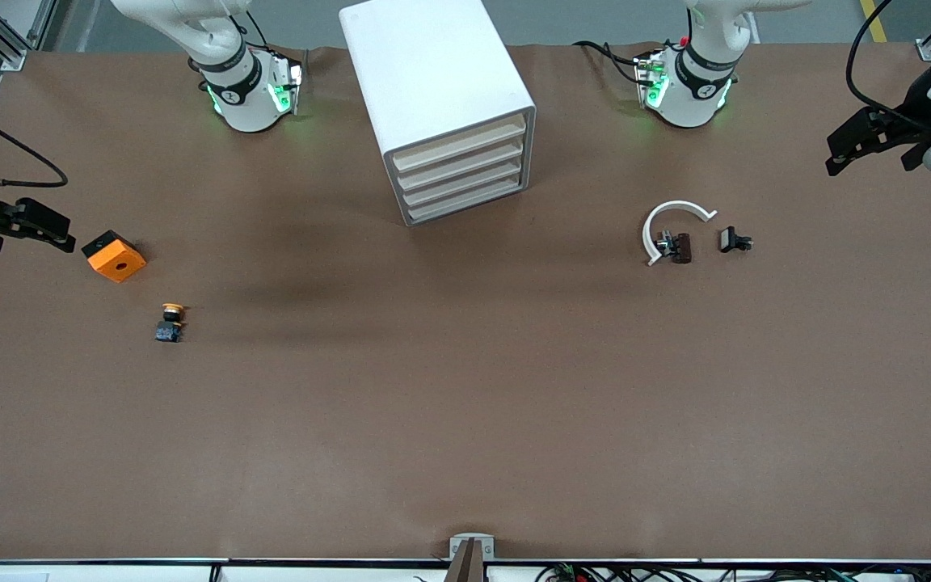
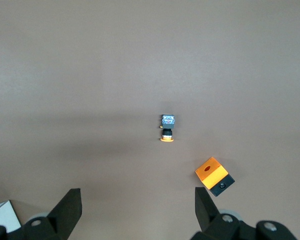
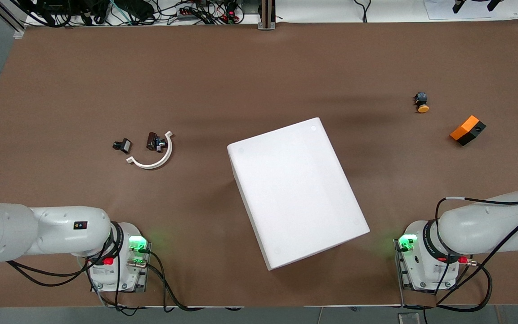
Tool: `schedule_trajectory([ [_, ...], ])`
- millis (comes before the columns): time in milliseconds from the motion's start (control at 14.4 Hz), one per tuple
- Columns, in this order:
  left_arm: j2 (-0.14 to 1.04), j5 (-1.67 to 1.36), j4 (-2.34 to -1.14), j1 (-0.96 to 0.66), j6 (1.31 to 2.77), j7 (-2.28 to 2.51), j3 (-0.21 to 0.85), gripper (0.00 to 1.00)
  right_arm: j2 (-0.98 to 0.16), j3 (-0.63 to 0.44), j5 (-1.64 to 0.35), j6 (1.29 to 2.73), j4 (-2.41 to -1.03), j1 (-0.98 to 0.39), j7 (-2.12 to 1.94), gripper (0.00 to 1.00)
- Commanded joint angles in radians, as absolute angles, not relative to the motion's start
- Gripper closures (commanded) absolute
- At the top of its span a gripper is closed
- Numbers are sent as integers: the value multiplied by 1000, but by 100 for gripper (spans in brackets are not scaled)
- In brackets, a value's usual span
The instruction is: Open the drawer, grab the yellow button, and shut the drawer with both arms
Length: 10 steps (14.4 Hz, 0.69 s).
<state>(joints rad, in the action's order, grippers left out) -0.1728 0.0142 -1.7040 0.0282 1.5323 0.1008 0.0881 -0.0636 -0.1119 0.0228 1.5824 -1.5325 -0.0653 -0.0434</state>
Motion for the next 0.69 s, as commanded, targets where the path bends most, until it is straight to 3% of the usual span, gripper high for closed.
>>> schedule_trajectory([
  [0,-195,5,-1704,34,1514,92,87,0,-75,-109,25,1554,-1490,-58,-37,0],
  [624,-246,5,-1758,32,1534,92,91,0,-75,-109,25,1554,-1489,-60,-34,0],
])
